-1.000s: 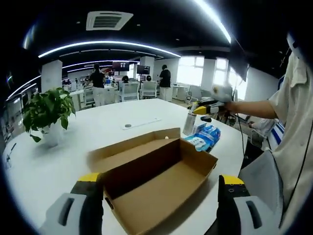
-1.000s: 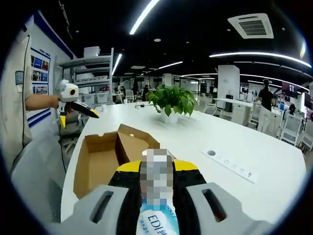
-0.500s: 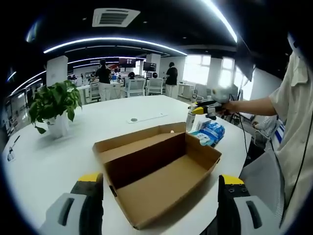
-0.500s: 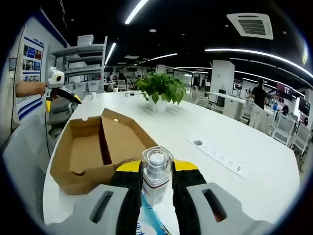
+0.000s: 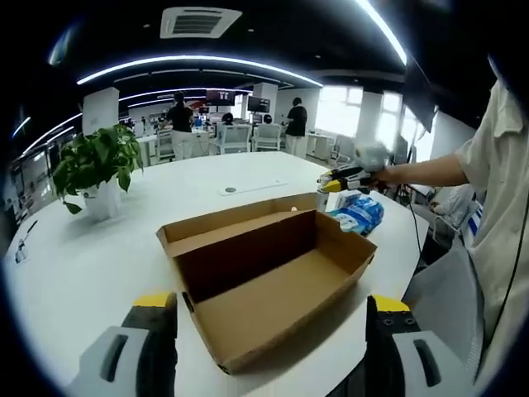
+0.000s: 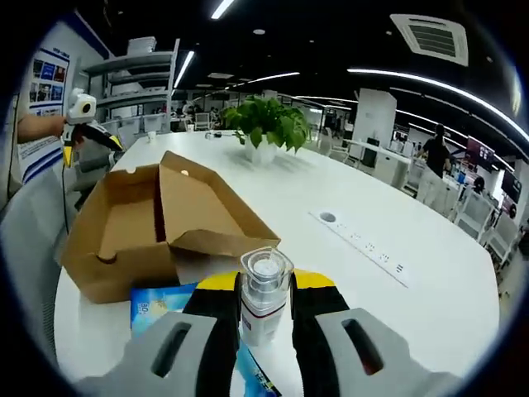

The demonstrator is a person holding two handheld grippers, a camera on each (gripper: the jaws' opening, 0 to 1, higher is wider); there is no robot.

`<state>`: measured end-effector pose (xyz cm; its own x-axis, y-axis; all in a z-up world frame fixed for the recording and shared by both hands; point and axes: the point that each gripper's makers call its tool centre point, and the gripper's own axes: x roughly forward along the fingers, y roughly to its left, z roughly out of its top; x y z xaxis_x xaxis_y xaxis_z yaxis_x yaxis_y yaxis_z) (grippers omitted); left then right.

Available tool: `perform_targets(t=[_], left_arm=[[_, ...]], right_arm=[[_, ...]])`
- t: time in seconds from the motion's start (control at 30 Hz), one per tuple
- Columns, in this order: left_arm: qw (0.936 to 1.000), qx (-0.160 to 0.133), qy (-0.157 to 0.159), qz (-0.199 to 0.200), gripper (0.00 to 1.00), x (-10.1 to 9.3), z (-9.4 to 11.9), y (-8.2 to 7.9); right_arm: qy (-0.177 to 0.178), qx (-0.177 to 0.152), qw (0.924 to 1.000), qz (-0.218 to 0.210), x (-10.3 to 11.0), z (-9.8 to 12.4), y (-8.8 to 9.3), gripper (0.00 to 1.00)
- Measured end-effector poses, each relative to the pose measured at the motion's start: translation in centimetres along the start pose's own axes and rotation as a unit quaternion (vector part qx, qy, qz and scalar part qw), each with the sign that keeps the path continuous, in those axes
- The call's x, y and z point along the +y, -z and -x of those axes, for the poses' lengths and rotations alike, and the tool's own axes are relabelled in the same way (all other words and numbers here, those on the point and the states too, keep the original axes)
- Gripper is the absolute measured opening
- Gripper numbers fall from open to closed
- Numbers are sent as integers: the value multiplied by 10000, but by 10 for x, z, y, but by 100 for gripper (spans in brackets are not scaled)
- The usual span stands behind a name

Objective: Operate the shoe box by opening the lid, removing the specified soft item, and placing it in the target area until the item is outside and the box remains undamaged.

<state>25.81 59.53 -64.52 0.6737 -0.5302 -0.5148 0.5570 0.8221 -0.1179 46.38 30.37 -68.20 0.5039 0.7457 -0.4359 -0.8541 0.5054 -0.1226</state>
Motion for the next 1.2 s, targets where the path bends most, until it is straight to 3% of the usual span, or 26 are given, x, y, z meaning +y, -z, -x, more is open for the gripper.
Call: perform_targets(t=[0.23, 1.2], left_arm=[[9999, 46, -101, 42, 94, 2, 1, 5], [9996, 164, -206, -46, 85, 3, -3, 9]], right_arm=[[163, 90, 9998, 11, -6, 0, 12, 21], [329, 292, 9988, -221, -5, 9, 13, 22]])
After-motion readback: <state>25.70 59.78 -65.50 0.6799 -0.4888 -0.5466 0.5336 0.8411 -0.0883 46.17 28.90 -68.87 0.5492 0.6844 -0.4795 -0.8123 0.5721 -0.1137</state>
